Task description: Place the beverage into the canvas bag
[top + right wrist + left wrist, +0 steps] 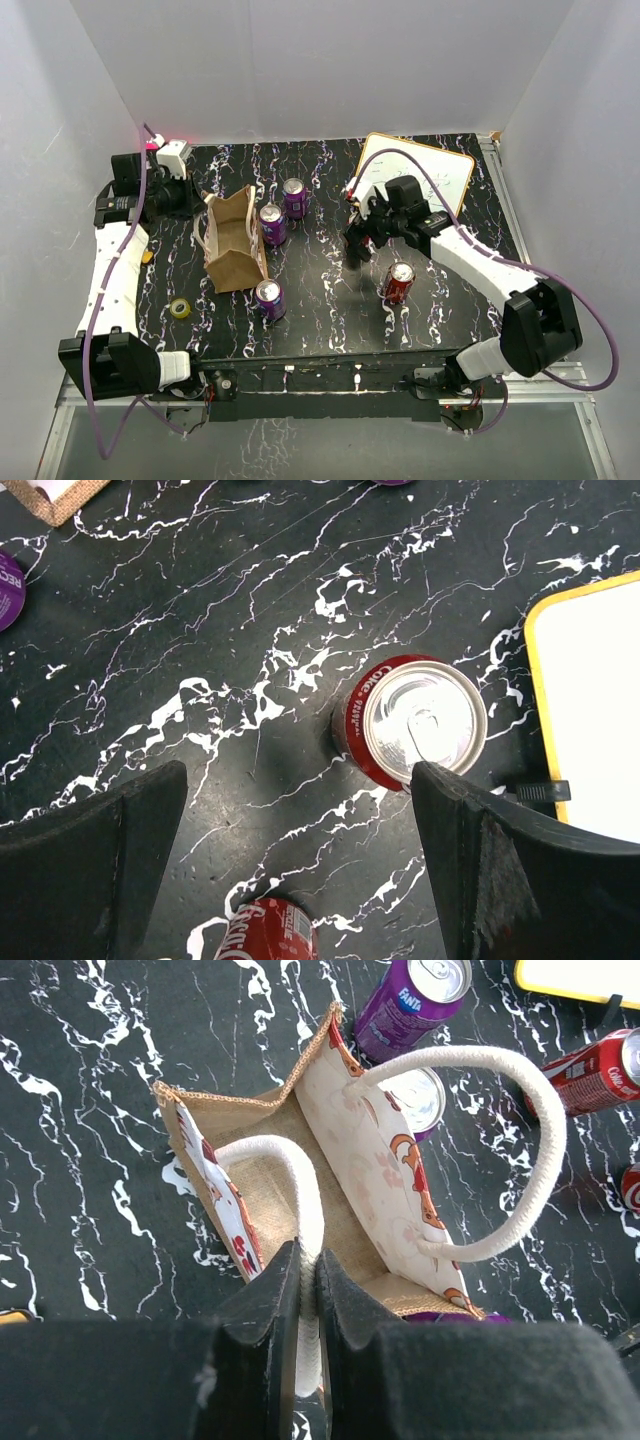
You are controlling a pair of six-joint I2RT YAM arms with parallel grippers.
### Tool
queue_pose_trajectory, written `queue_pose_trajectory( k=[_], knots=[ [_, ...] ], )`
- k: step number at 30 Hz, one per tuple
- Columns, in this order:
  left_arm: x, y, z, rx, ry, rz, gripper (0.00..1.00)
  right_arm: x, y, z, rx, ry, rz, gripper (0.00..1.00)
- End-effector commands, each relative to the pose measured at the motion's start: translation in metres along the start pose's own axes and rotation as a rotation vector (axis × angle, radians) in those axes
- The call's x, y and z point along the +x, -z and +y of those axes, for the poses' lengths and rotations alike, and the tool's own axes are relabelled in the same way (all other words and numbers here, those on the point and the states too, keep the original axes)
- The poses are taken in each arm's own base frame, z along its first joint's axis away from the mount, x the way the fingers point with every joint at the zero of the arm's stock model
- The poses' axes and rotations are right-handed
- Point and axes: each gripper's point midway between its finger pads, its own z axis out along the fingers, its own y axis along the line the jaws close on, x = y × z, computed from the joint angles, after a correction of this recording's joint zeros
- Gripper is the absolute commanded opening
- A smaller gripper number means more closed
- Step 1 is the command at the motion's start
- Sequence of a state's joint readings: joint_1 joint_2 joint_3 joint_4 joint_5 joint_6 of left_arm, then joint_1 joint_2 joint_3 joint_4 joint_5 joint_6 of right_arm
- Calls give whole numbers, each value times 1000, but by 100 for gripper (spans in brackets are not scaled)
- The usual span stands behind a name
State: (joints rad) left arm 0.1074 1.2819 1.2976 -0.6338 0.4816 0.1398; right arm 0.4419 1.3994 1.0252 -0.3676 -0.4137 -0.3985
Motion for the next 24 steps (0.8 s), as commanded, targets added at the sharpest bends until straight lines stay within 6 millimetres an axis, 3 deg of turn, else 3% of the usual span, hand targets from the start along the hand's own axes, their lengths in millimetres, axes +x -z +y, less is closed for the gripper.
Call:
queue_pose_trajectory(
  k=[1,8,14,17,20,24],
  knots=[
    [4,4,-17,63,41,-8,7,-23,-8,-13,55,64,-65,98],
    [11,6,-24,83,79,17,11,-33,-7,-37,170,44,-61,98],
    [-8,13,-5,-31,26,-39,44,-40,0,-29,144,42,-85,98],
    [-35,23,-3,-56,-31,-101,77,-40,8,-29,167,48,-93,98],
    [-63,28,-13,-42,-100,-138,86,-43,18,-27,179,56,-108,98],
    [-83,12,-46,-49,-273,-93,90,-42,29,-25,190,78,-109,98]
  ],
)
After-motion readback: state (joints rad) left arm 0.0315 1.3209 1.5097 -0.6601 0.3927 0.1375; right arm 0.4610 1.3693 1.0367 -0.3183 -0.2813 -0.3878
